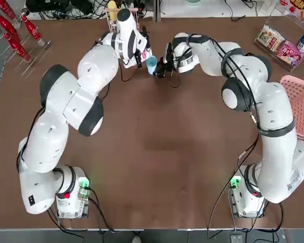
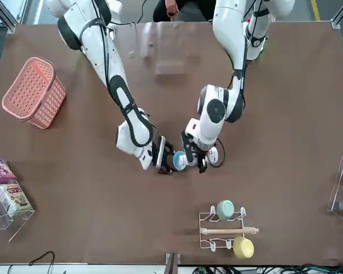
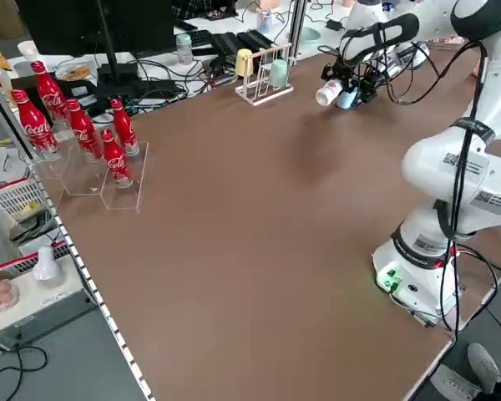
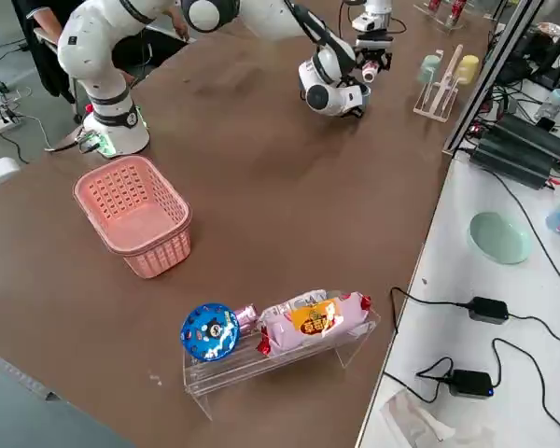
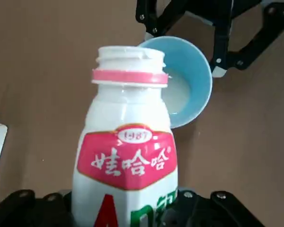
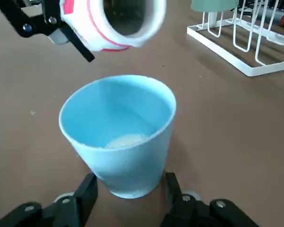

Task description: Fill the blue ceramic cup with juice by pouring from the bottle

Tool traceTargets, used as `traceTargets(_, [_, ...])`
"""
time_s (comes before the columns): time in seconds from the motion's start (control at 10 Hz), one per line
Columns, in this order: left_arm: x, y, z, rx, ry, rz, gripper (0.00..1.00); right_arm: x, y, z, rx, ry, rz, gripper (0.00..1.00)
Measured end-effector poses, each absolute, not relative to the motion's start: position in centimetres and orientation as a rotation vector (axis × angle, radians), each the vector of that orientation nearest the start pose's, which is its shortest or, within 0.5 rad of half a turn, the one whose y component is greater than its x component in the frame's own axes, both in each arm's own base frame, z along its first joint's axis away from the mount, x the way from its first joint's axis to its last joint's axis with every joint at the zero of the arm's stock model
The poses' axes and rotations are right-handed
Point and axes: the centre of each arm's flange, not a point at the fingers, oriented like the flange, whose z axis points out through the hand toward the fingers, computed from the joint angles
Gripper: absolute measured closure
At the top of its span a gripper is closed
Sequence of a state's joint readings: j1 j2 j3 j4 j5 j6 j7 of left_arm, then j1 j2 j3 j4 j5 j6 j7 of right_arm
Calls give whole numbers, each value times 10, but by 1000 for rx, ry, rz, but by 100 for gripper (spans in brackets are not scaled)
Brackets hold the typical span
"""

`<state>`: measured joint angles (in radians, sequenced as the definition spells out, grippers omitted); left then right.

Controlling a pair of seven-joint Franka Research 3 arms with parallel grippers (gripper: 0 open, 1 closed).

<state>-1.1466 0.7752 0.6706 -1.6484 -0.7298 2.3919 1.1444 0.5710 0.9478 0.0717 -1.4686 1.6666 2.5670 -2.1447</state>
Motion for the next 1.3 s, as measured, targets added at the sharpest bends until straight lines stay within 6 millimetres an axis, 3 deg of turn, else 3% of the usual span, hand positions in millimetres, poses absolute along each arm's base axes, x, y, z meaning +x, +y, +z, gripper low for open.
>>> traceTargets(0.4, [588, -374, 247, -2583, 1916, -357, 55, 586, 407, 116, -1857, -1403, -926, 31])
traceTargets(0.8, [608, -335, 269, -2695, 1918, -379, 55, 587, 406, 116, -1860, -1402, -927, 17])
traceTargets(1.0, [621, -300, 294, -2720, 1964, -407, 55, 587, 406, 116, -1860, -1401, -926, 15])
traceTargets(1.2, [639, -238, 315, -2732, 2053, -431, 55, 587, 406, 116, -1861, -1399, -927, 10])
traceTargets(1.3, [646, -207, 323, -2738, 2086, -455, 55, 587, 406, 116, -1862, -1396, -927, 0])
